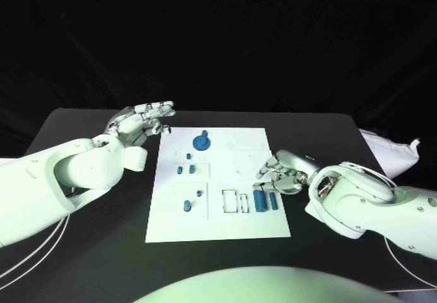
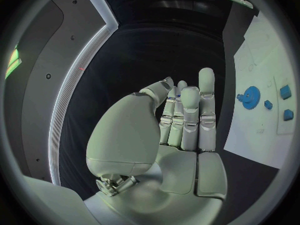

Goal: Assemble the parts on the task board

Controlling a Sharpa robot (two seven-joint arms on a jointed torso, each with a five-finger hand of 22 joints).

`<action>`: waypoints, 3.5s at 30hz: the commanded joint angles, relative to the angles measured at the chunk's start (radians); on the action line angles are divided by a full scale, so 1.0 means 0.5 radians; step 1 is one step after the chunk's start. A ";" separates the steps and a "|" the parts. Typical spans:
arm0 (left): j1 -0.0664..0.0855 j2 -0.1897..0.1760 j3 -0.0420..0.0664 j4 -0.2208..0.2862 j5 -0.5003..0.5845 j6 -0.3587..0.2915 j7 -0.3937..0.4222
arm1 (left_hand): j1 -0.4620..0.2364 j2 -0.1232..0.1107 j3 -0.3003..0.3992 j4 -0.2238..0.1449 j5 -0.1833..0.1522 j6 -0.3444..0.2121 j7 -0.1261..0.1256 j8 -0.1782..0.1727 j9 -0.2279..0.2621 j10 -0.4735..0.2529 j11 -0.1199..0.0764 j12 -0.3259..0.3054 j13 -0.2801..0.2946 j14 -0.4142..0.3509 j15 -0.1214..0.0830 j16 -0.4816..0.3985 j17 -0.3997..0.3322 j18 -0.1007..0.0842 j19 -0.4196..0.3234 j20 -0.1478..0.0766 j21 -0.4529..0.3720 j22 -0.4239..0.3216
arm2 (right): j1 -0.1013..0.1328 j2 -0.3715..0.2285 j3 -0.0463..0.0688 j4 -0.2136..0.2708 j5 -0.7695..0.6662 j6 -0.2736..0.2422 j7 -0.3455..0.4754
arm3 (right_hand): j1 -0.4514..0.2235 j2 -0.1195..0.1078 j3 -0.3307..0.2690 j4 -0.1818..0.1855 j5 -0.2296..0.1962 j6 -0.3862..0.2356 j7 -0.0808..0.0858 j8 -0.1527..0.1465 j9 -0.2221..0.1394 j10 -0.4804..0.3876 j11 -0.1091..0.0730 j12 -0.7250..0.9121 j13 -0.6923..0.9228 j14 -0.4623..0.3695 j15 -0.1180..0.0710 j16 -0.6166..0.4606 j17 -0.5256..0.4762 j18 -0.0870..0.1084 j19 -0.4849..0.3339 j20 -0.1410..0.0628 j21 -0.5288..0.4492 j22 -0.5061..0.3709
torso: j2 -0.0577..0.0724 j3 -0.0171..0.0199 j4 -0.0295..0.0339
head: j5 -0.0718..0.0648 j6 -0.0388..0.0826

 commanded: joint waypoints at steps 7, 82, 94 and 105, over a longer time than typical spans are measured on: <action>0.000 0.000 0.001 0.018 -0.029 0.053 -0.001 | -0.001 0.019 -0.012 -0.002 -0.005 -0.016 0.002 0.012 -0.002 -0.015 0.004 0.010 0.003 -0.015 -0.001 -0.013 -0.002 0.039 -0.014 -0.002 -0.008 -0.003 | -0.037 0.001 0.000 0.001 -0.172 0.129 -0.239 | -0.042 0.065 -0.150 0.005 0.000 -0.015 -0.015 0.074 0.024 0.055 0.001 0.715 0.843 0.128 -0.010 0.157 0.183 -0.051 0.048 0.006 0.067 0.193 | 0.000 -0.0035 -0.004 | -0.001 -0.008; -0.024 0.004 -0.005 0.026 -0.057 0.111 -0.048 | -0.015 0.021 -0.029 0.007 -0.016 -0.019 0.002 0.017 -0.004 -0.025 0.005 0.023 0.005 -0.022 0.001 -0.015 -0.013 0.039 -0.019 0.001 -0.012 -0.009 | -0.092 0.283 0.005 -0.036 0.027 0.148 -0.272 | -0.066 0.250 -0.249 0.006 0.090 0.065 -0.071 0.243 0.217 0.062 -0.045 0.724 1.022 0.125 -0.046 0.197 0.224 -0.058 0.061 -0.024 0.094 0.236 | -0.006 -0.0102 0.014 | 0.032 -0.030; -0.024 0.009 -0.005 0.040 -0.086 0.115 -0.050 | -0.015 0.024 -0.032 0.008 -0.018 -0.018 -0.001 0.020 -0.003 -0.030 0.005 0.026 0.005 -0.023 0.001 -0.014 -0.017 0.039 -0.020 0.001 -0.013 -0.010 | -0.090 0.390 0.002 -0.118 -0.054 0.280 -0.301 | -0.202 0.312 -0.323 0.011 0.020 0.077 -0.081 0.266 0.268 0.054 -0.050 0.672 1.008 0.120 -0.049 0.180 0.203 -0.053 0.045 -0.025 0.079 0.215 | -0.005 -0.0119 0.019 | 0.037 -0.031; -0.024 0.009 -0.005 0.041 -0.088 0.109 -0.046 | -0.015 0.025 -0.034 0.008 -0.018 -0.019 -0.002 0.021 -0.004 -0.035 0.004 0.026 0.005 -0.024 0.001 -0.013 -0.016 0.039 -0.020 0.001 -0.014 -0.011 | -0.090 0.405 0.002 -0.134 -0.268 0.216 -0.313 | -0.429 0.262 -0.489 0.012 -0.486 0.067 -0.087 0.292 0.346 0.052 -0.053 0.617 1.008 0.116 -0.054 0.157 0.178 -0.048 0.033 -0.031 0.061 0.195 | -0.005 -0.0084 0.016 | 0.044 -0.029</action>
